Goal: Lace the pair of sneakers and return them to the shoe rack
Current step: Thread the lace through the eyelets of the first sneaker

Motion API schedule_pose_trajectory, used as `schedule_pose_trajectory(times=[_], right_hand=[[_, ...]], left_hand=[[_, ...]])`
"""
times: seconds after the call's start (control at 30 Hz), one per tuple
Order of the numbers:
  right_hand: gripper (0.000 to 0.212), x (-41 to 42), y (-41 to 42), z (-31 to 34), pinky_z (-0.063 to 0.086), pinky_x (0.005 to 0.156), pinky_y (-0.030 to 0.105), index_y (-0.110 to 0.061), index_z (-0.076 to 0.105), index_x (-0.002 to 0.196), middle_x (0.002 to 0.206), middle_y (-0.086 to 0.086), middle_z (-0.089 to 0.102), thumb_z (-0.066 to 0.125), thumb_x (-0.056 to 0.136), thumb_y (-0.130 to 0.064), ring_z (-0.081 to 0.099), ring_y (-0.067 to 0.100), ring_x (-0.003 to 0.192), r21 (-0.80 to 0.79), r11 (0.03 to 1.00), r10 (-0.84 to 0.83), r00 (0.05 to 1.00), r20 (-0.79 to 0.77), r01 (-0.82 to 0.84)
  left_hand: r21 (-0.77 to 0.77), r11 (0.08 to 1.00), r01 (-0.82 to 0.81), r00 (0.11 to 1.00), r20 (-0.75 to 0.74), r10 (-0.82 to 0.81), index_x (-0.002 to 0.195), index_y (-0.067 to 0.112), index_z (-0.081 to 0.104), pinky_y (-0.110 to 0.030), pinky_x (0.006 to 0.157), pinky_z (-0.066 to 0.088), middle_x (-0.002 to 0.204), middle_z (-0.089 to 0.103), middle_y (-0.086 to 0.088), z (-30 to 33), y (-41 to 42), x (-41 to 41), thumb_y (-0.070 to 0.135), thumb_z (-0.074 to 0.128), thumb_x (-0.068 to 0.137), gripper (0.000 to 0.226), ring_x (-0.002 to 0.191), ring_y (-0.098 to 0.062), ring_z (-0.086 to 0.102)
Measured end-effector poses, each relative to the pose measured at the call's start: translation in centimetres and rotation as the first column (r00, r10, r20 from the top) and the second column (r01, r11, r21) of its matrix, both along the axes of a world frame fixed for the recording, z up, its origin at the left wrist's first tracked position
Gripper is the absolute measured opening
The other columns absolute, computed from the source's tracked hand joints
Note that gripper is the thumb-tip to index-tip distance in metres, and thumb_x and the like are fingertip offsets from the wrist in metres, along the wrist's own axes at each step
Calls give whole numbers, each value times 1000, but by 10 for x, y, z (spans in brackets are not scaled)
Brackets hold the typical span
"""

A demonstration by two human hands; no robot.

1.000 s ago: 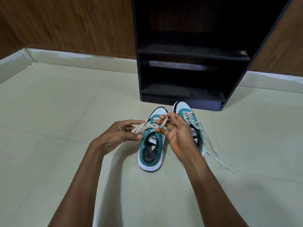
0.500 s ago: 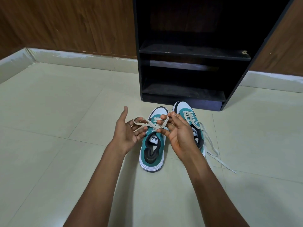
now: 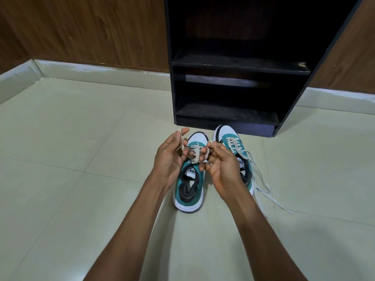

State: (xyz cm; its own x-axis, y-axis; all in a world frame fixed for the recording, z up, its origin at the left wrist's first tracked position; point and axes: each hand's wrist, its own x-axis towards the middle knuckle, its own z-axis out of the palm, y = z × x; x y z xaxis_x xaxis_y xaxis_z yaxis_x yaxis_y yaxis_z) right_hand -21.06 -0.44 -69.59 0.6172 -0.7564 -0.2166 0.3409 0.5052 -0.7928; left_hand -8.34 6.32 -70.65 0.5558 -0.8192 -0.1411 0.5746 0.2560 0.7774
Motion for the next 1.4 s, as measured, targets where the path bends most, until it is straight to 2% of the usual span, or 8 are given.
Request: schedule_pose_trajectory(times=[0.1,0.23,0.5,0.7,0.9,1.07,1.23,1.4], right_hand=[[19,-4,-1,-4,33,42,24,-10,56,88,69,3,56,45,104,-12,48,13,53,-20,1000,1,998,-66,-3],[20,-10,-2,-13,23,36,18,-10,54,85,62,0,44,47,104,-11,35,8,47,-49,999,5,989,-146,-12],[23,-21,8,-11,27,39,14,-10,55,83,60,-2,43,46,104,-10,34,6,48,-159,987,-71,965,-253,31],[24,-23,24,-15,40,48,14,-11,60,83,65,3,54,49,104,-10,48,10,55,-167,979,-152,965,-216,117],[23,-16,23,-14,25,50,25,-12,56,82,62,0,53,48,103,-11,47,14,55,-10,996,-87,984,-158,87],[20,-14,33,-14,23,47,22,-12,52,83,61,-2,48,49,102,-10,41,12,55,6,999,-36,990,-138,38],[26,-10,48,-5,26,42,14,-14,52,79,55,-11,45,47,104,-8,33,6,52,-138,990,-46,977,-207,18],[30,-7,58,-8,34,60,21,-27,57,75,64,-17,53,53,103,-20,41,2,59,-311,950,-116,934,-337,6]], left_hand=[[40,997,-69,997,20,68,116,9,68,-19,46,36,62,44,2,-6,-9,6,19,51,103,24,46,-6,33],[155,977,-150,980,155,126,108,10,73,-21,42,27,55,35,4,-11,-15,19,18,53,103,21,48,-8,28],[260,937,-232,939,311,147,106,13,78,-25,52,37,52,38,6,-22,-36,28,21,59,101,21,51,-10,33],[254,943,-214,870,488,66,110,17,77,-16,60,41,55,49,15,-30,-37,31,23,57,102,22,58,-6,40],[179,936,-303,841,513,174,111,13,78,-27,82,59,104,79,2,-45,-41,12,21,60,100,22,97,-13,74],[198,819,-538,630,740,235,112,15,77,-18,86,52,106,75,9,-36,-57,20,25,59,100,24,97,-5,68],[198,804,-561,519,841,155,100,12,77,-36,77,60,88,75,9,-42,-63,26,29,56,100,27,78,-14,68],[197,773,-604,367,929,50,107,16,76,-38,71,59,88,77,-3,-47,-65,28,31,51,102,29,75,-23,67]])
